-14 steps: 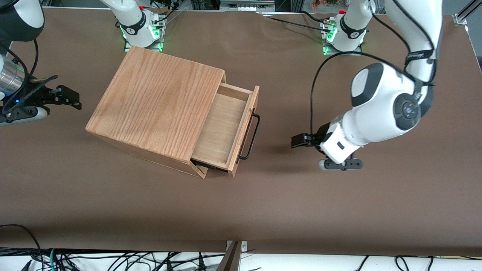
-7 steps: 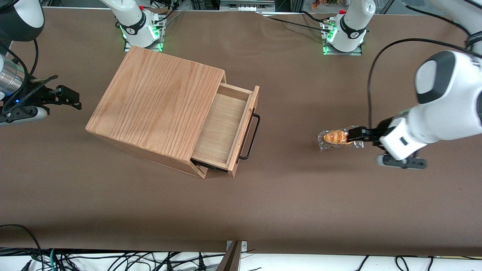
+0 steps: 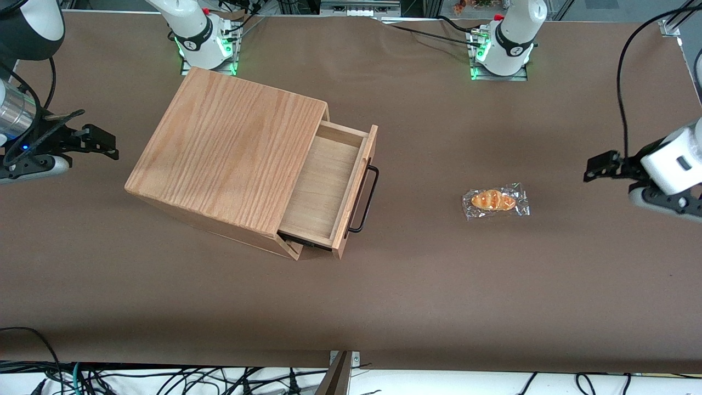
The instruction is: Open top drawer with left arm
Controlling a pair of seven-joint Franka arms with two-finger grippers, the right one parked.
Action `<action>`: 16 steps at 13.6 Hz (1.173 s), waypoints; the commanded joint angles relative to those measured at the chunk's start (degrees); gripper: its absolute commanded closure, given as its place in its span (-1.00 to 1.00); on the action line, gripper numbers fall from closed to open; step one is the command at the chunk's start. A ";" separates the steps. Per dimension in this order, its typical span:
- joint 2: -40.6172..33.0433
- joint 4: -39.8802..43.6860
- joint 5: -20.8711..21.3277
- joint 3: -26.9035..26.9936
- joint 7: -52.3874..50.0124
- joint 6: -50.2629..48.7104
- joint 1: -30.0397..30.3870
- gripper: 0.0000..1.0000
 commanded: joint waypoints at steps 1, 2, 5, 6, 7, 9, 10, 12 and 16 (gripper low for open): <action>-10.87 -10.09 2.01 2.26 0.96 0.91 -3.18 -1.00; -12.98 -10.97 2.01 2.18 0.61 0.47 -3.71 -1.00; -14.50 -10.46 1.57 2.09 -0.53 0.03 -5.47 -1.00; -14.50 -10.28 1.48 2.09 -2.62 0.12 -5.56 -1.00; -14.41 -10.19 1.57 2.00 -5.95 0.20 -5.73 -1.00; -14.32 -10.19 1.57 2.00 -7.39 0.56 -5.74 -1.00; -14.23 -10.19 1.66 2.00 -7.56 0.56 -5.82 -1.00; -14.06 -10.19 2.01 2.00 -7.65 1.69 -5.82 -1.00; -13.79 -10.19 2.53 2.09 -7.65 2.32 -5.82 -1.00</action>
